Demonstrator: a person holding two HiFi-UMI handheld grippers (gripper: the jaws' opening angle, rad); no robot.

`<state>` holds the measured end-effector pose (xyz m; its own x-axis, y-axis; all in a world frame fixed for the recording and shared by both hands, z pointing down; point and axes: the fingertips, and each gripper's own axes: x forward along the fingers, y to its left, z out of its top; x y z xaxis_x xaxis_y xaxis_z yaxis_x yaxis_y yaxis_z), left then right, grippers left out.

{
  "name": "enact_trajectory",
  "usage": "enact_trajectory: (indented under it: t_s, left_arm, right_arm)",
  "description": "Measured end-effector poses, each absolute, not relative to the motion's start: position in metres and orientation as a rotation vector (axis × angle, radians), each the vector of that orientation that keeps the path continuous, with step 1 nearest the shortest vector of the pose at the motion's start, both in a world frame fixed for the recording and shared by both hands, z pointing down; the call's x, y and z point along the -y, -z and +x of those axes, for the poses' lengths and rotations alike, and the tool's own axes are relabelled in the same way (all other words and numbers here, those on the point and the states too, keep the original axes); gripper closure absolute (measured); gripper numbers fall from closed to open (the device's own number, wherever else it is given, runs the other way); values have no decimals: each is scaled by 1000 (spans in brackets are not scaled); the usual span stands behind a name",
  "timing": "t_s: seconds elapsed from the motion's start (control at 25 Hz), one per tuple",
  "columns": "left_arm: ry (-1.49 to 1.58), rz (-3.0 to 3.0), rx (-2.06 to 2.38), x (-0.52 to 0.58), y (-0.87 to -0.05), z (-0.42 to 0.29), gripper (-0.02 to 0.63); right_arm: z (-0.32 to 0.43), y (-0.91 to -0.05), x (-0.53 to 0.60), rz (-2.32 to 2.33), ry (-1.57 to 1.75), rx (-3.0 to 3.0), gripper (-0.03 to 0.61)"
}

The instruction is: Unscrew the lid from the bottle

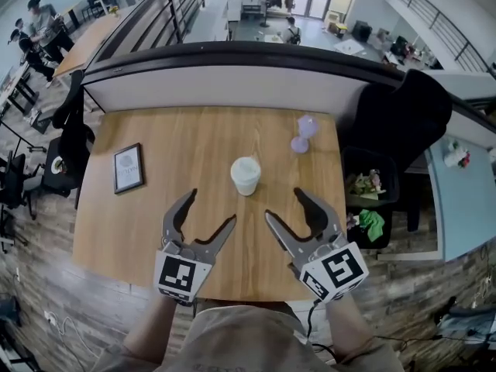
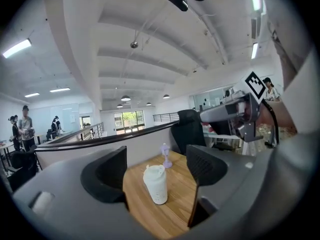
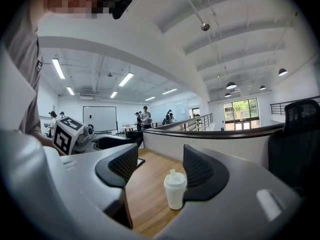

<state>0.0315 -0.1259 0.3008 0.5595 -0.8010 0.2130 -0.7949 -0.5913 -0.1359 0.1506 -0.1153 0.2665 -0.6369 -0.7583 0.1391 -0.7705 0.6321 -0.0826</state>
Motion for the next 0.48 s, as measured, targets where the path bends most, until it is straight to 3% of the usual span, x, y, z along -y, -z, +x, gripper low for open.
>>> enact_trajectory:
  t_s: [0.28,0.48]
  left_arm:
    - [444,-2848,-1249,174,-369,40,210]
    - [445,-2921,-1226,208,-421,47,147]
  right_arm:
    - [126,-308,173,1245,-235,2705,255]
    - [109,-345,208,1217,-243,2696,227]
